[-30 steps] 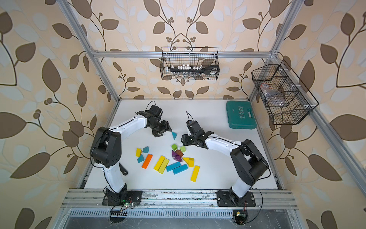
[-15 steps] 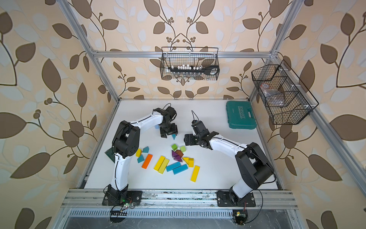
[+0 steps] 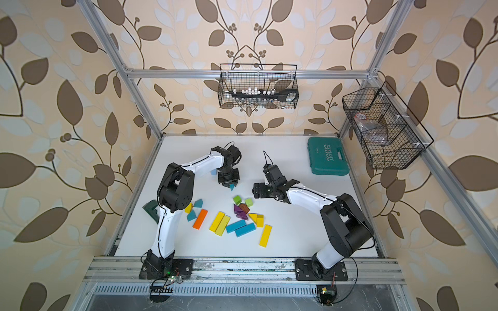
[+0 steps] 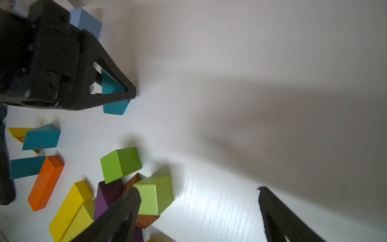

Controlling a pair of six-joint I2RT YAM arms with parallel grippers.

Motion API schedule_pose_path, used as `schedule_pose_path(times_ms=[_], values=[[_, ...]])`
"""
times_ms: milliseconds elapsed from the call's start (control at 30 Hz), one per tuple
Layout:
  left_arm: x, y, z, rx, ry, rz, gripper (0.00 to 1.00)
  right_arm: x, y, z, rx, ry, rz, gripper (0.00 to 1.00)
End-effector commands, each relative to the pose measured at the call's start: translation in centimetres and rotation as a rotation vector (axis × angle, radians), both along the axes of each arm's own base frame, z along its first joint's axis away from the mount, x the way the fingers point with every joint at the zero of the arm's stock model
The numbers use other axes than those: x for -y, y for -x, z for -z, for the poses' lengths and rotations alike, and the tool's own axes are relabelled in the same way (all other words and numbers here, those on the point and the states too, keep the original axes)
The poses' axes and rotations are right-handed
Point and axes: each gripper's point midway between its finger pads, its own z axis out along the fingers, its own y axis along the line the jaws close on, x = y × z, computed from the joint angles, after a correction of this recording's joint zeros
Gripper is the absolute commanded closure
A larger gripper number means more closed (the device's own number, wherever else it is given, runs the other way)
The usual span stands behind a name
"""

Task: Assemble a small pinwheel with building blocks
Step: Move the building block to the center of the board.

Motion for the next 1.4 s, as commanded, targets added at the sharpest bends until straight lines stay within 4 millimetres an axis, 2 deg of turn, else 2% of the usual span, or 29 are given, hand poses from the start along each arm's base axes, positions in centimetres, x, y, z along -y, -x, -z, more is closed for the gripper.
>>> schedule_pose_path(times_ms=[0, 233, 467, 733, 833, 900, 1000, 1033, 1133, 1200, 1367], values=[[-2.8, 1.1, -1.3, -0.003, -0.047, -0.044, 0.72, 0.1, 0.3, 0.0, 0.003, -0.015, -0.012, 0.10], [-7.8, 1.3, -1.3, -0.012, -0.048, -0.185, 0.79, -0.2, 0.3, 0.5, -0.010, -0.023, -0.014, 0.10], [-12.4, 0.7, -1.2, -0.035, -0.050, -0.314, 0.80, -0.1, 0.2, 0.8, -0.014, -0.015, -0.010, 0.10], [-16.0, -0.8, -0.9, -0.029, -0.043, -0.463, 0.79, 0.0, 0.2, 1.1, -0.021, -0.006, -0.012, 0.10], [-16.8, -1.6, -0.8, -0.019, -0.019, -0.537, 0.75, -0.2, 0.2, 1.1, -0.022, -0.007, -0.016, 0.10], [-17.2, -2.2, -0.7, -0.012, 0.000, -0.582, 0.66, -0.2, 0.2, 1.1, -0.023, -0.008, -0.021, 0.10], [-17.7, -3.1, -0.7, 0.003, 0.020, -0.624, 0.62, -0.3, 0.3, 1.1, -0.025, -0.005, -0.028, 0.10], [-17.9, -3.3, -0.7, 0.006, 0.022, -0.667, 0.56, -0.3, 0.3, 1.0, -0.022, -0.005, -0.030, 0.10], [-18.1, -3.8, -1.0, 0.027, 0.032, -0.699, 0.54, -0.2, 0.3, 0.7, -0.016, -0.005, -0.034, 0.09], [-18.2, -3.8, -1.2, 0.033, 0.034, -0.715, 0.37, -0.2, 0.3, 0.7, -0.013, -0.006, -0.035, 0.09], [-18.8, -2.7, -2.4, 0.059, 0.028, -0.696, 0.31, -0.2, 0.5, 0.3, -0.003, -0.017, -0.040, 0.09]])
